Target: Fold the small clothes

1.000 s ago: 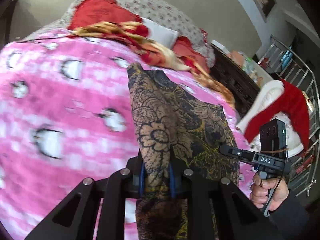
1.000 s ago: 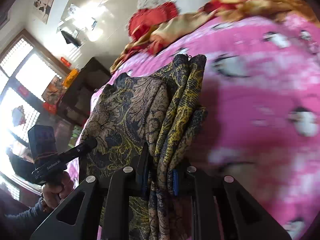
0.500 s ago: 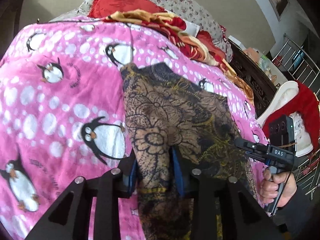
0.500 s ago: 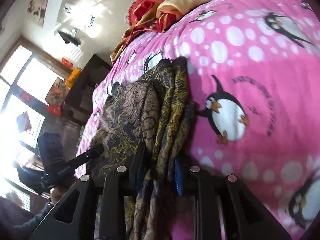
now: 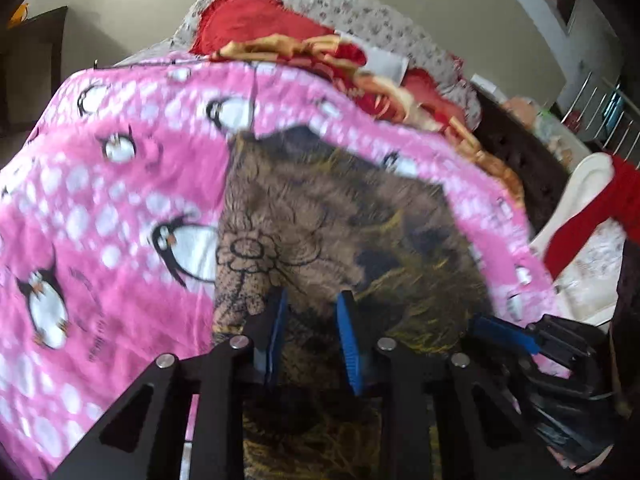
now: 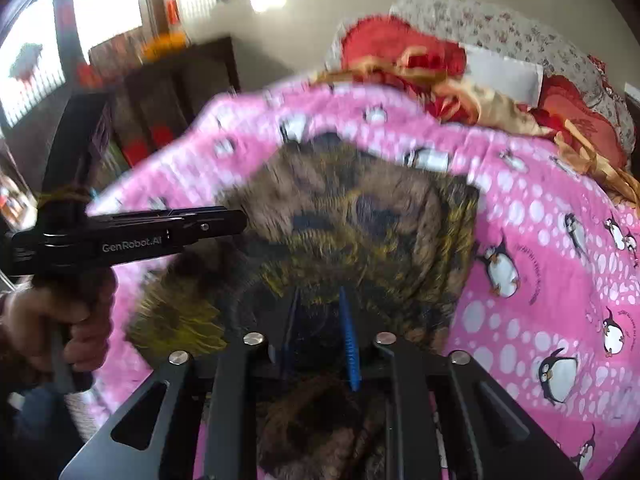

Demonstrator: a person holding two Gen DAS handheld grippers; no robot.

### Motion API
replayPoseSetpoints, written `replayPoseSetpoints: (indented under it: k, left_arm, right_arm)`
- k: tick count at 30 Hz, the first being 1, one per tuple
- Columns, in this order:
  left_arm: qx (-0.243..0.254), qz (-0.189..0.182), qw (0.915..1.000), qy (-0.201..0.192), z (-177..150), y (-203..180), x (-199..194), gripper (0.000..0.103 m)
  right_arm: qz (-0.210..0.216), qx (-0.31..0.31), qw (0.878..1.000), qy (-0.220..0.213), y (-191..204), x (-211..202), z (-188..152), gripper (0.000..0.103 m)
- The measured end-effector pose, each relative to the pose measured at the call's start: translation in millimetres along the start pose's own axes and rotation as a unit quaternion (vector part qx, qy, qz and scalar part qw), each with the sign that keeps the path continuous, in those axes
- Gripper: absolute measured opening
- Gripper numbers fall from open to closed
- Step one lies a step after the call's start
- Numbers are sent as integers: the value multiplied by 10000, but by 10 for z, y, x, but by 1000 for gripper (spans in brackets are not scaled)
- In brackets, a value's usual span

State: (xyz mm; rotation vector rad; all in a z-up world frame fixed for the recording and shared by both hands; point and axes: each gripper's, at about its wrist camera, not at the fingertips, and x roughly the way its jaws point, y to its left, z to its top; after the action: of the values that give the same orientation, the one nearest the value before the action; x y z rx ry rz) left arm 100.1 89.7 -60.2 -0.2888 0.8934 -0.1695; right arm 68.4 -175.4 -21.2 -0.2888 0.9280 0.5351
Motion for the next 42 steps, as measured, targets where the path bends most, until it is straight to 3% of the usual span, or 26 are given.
replayPoseSetpoints:
  k: [1, 3, 9, 13, 15, 17, 19, 21, 23, 25, 28, 29, 32, 35, 37, 39, 42]
  left_arm:
    - [61, 52, 10000, -15, -42, -8, 29, 26]
    - [364, 200, 9989, -226, -127, -71, 68, 26]
    - [91, -14, 9998, -190, -110, -6, -165, 26]
    - [294, -344, 9986, -269, -321, -82, -656, 26]
    - [453, -346, 9983, -70, -501, -142, -735, 26]
    - [575, -260, 9974, 343, -698, -136, -560, 25]
    - [675, -242, 9971, 255, -757, -155, -557, 25]
    - [444, -303, 9979, 366, -651, -151, -600, 25]
    - [296, -377, 9988, 117, -437, -143, -693, 26]
    - [301, -224, 9990, -241, -160, -141, -744, 41]
    - [-55, -175, 9994, -288, 310, -64, -523, 45]
    - [-190, -212, 9994, -209, 430, -56, -420, 45]
    - [-233, 185, 9991, -297, 712, -60, -83, 45]
    - [-134, 484, 9985, -217, 730, -67, 238, 45]
    - [62, 671, 9977, -66, 603, -37, 460, 45]
    - [82, 666, 9977, 6, 497, 11, 586, 46]
    - [108, 525, 9986, -40, 504, 28, 617, 60]
  right_arm:
    - [-190, 119, 9997, 114, -103, 128, -103, 21]
    - [-56, 458, 9989, -56, -298, 139, -215, 10]
    - [336, 964, 9948, 20, -394, -142, -194, 12]
    - [851, 619, 9942, -212, -119, -539, -302, 12]
    - [801, 382, 9961, 23, 25, -509, -425, 12]
    - [574, 355, 9962, 547, 40, -263, -588, 12]
    - [764, 579, 9940, 518, -43, -193, -630, 14]
    - [843, 786, 9910, 681, -119, -221, -522, 14]
    - [716, 863, 9928, 423, -193, -328, -318, 14]
    - [436, 923, 9948, 57, -262, -412, -45, 14]
    - [-120, 1261, 9917, -236, -379, -264, 418, 15]
    - [-171, 1392, 9897, -284, -401, -189, 514, 16]
    - [-173, 1799, 9834, -139, -448, 210, 764, 16]
    - [-582, 1661, 9843, 151, -444, 561, 783, 16]
    - [-608, 1624, 9844, 295, -527, 830, 627, 16]
    - [-562, 1418, 9882, -166, -530, 850, 474, 16]
    - [-646, 1329, 9887, -265, -503, 866, 446, 18]
